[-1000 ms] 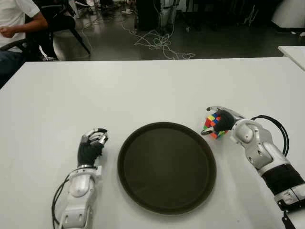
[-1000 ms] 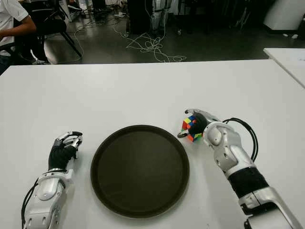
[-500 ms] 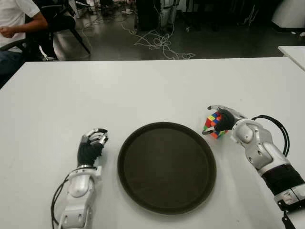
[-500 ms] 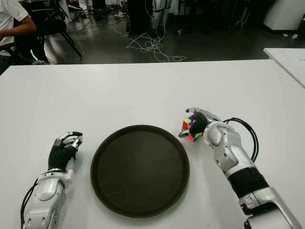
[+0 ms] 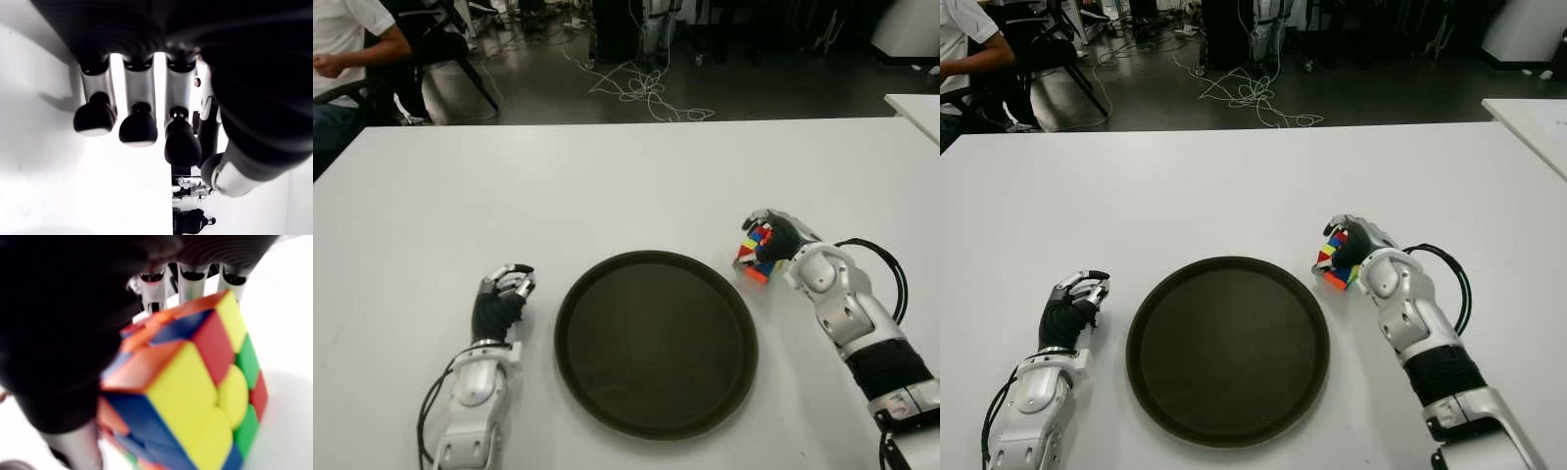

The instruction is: Pick up the Rubik's Cube and put it in the plate

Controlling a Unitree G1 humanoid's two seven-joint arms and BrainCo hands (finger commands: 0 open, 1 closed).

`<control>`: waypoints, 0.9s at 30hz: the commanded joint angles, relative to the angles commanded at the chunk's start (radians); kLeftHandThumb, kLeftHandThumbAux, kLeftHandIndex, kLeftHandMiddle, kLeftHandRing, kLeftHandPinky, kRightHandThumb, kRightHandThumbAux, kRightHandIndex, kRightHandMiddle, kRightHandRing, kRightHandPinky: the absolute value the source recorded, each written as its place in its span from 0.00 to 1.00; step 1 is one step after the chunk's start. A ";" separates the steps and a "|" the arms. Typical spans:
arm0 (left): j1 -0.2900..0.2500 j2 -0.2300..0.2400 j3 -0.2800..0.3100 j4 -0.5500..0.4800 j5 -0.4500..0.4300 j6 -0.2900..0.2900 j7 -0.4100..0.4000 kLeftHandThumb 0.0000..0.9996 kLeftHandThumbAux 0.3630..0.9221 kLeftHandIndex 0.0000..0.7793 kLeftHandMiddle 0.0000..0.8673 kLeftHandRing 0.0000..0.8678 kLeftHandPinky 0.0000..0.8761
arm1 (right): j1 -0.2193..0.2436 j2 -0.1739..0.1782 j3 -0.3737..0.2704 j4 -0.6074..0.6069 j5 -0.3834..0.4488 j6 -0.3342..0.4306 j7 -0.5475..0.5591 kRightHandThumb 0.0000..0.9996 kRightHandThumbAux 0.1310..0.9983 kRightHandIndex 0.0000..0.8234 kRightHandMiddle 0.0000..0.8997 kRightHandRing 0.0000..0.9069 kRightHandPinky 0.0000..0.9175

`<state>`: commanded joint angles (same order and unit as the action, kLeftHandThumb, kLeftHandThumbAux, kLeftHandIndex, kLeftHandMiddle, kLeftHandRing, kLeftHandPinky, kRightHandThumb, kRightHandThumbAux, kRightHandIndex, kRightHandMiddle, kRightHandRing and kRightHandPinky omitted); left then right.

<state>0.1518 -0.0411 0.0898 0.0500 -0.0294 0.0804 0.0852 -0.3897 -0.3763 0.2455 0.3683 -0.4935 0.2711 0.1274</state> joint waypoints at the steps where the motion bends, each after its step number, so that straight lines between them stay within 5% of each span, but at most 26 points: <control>1: -0.001 0.000 0.001 0.000 0.000 0.002 0.001 0.71 0.61 0.57 0.94 0.95 0.93 | 0.001 0.002 -0.002 0.000 0.002 -0.001 -0.006 0.08 0.84 0.61 0.73 0.76 0.76; 10: -0.002 0.003 0.001 -0.002 0.000 0.013 -0.003 0.71 0.61 0.57 0.93 0.94 0.92 | 0.006 0.013 -0.016 0.003 0.010 -0.020 -0.045 0.15 0.83 0.71 0.84 0.86 0.85; 27: -0.004 0.004 0.002 0.000 0.011 0.012 0.005 0.71 0.61 0.57 0.94 0.95 0.93 | 0.012 0.033 -0.041 -0.021 0.023 0.010 -0.049 0.19 0.83 0.70 0.87 0.90 0.89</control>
<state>0.1475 -0.0370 0.0920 0.0497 -0.0188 0.0926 0.0899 -0.3782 -0.3432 0.2048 0.3469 -0.4704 0.2814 0.0782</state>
